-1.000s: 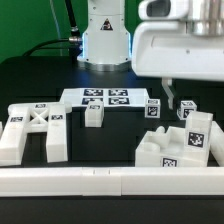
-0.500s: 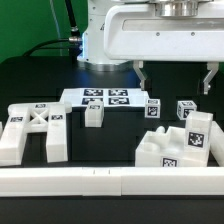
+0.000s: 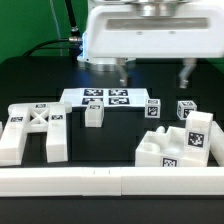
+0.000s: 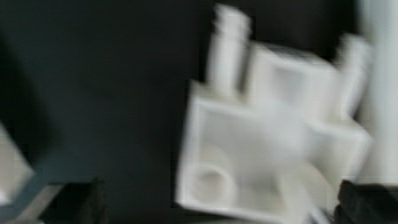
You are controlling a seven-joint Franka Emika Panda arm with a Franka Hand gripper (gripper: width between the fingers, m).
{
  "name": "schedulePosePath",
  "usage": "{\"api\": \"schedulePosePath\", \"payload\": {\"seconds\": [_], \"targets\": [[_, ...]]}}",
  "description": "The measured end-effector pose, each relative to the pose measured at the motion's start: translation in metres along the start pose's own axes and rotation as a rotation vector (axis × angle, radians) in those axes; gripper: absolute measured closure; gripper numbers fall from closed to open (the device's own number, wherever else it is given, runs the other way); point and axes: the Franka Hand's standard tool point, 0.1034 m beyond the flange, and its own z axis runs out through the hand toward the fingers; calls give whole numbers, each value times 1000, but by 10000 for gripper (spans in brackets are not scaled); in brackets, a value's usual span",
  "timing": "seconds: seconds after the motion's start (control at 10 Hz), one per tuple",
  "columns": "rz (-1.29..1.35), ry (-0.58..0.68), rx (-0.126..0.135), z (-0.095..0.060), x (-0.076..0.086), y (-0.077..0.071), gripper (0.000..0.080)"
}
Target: Assemble chair
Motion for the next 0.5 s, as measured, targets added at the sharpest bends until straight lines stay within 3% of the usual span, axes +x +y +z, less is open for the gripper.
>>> {"api": "schedulePosePath", "payload": {"seconds": [0.5], "targets": [[-7, -1, -1, 2, 0, -3, 150]]}}
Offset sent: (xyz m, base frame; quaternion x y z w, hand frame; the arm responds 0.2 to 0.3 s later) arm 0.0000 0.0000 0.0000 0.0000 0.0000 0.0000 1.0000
